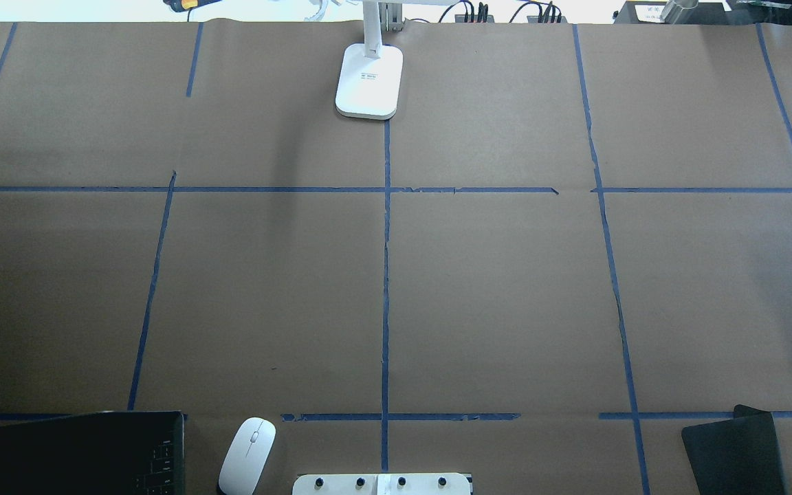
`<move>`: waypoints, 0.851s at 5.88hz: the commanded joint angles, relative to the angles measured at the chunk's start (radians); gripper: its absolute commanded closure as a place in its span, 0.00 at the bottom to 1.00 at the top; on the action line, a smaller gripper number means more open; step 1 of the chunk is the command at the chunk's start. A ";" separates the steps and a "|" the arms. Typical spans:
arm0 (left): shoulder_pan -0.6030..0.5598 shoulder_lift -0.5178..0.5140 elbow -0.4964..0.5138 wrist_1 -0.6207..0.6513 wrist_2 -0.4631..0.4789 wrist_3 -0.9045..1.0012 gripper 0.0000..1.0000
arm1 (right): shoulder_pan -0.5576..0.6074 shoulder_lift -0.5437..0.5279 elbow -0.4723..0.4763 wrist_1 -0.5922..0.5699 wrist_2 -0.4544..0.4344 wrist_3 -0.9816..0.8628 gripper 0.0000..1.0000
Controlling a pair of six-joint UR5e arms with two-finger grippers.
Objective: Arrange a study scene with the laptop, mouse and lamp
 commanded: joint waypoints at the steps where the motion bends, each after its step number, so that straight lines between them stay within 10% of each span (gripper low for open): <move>1: 0.050 0.066 -0.094 -0.030 0.004 -0.338 0.00 | -0.005 0.005 -0.002 -0.002 -0.006 0.001 0.00; 5: 0.091 0.231 -0.124 -0.258 0.004 -0.853 0.00 | -0.038 0.007 0.003 0.051 -0.044 0.000 0.00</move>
